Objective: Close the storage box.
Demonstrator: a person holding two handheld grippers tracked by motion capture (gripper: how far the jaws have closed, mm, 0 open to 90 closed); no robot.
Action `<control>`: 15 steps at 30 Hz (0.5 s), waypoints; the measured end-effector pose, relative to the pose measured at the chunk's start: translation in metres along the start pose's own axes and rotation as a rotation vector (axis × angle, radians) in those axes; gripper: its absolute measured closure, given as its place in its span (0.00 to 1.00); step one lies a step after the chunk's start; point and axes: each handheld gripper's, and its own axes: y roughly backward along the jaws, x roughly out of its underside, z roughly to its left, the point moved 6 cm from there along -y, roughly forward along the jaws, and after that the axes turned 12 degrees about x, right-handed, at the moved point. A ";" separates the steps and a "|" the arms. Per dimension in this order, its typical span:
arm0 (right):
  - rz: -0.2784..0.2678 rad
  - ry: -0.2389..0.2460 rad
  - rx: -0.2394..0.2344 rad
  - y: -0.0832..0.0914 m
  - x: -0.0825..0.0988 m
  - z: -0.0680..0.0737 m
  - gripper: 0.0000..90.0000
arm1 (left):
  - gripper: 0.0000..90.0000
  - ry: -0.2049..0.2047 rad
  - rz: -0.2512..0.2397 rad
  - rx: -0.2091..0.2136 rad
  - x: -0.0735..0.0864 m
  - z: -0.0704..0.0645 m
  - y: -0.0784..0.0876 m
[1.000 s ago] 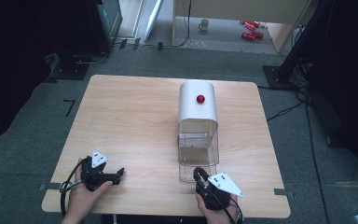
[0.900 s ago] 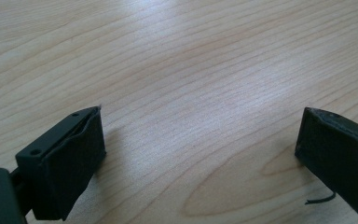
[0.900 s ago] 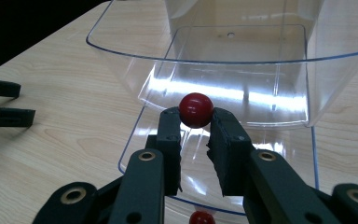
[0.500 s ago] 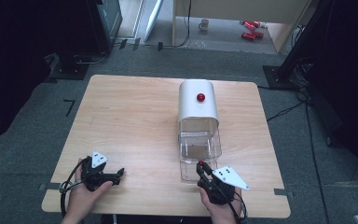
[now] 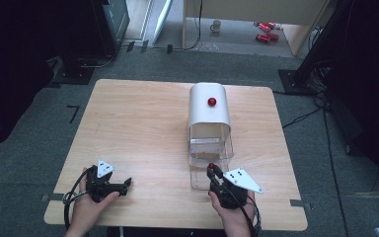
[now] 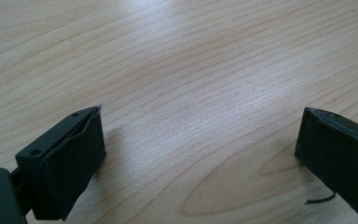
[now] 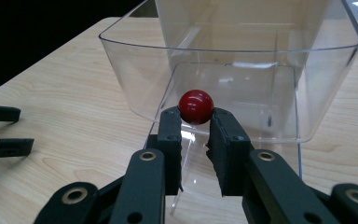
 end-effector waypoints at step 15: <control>-0.003 0.007 0.012 -0.016 -0.009 0.003 0.85 | 0.01 -0.001 0.000 0.001 0.000 0.000 0.000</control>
